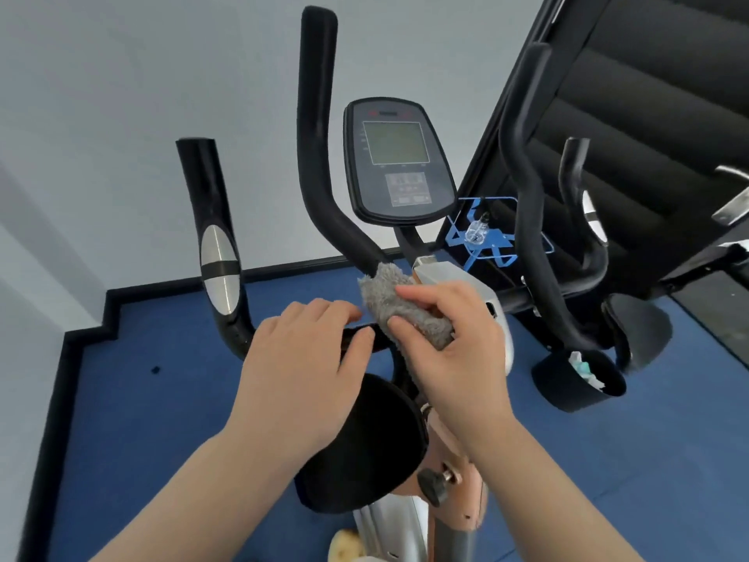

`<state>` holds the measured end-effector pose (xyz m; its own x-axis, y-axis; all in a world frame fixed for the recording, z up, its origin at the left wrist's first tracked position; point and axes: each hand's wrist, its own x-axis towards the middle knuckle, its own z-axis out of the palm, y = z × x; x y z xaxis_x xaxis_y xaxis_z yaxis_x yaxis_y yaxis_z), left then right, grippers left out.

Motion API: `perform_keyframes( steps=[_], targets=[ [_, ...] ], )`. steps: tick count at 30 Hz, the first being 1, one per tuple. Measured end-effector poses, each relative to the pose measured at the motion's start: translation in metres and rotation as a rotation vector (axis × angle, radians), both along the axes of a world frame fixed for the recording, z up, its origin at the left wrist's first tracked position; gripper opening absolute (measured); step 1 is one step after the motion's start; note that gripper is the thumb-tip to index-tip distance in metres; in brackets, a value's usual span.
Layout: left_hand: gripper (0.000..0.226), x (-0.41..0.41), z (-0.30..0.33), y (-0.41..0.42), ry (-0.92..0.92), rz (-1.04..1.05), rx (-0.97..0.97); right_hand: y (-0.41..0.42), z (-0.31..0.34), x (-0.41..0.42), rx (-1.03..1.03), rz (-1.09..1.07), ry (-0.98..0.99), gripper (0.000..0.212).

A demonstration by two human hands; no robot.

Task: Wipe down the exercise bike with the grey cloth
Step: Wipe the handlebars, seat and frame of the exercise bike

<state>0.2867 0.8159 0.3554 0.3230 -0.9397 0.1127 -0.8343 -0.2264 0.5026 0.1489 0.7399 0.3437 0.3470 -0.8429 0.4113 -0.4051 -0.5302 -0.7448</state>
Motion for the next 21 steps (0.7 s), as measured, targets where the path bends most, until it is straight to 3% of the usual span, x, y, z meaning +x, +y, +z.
perform_keyframes(
  steps=[6, 12, 17, 21],
  targets=[
    [0.026, 0.002, -0.005, 0.004, 0.105, 0.065, -0.083, 0.012, -0.019, -0.017, 0.008, -0.024, -0.040, 0.027],
    [0.028, 0.000, -0.006, 0.003, 0.128, 0.105, -0.099, -0.040, 0.014, 0.028, -0.041, 0.094, -0.035, 0.019],
    [0.029, 0.000, -0.005, 0.001, 0.157, 0.129, -0.112, -0.017, -0.003, -0.010, -0.042, 0.103, 0.007, 0.024],
    [0.031, 0.000, -0.005, 0.001, 0.168, 0.143, -0.109, -0.034, 0.004, 0.017, -0.111, 0.111, 0.043, 0.019]
  ],
)
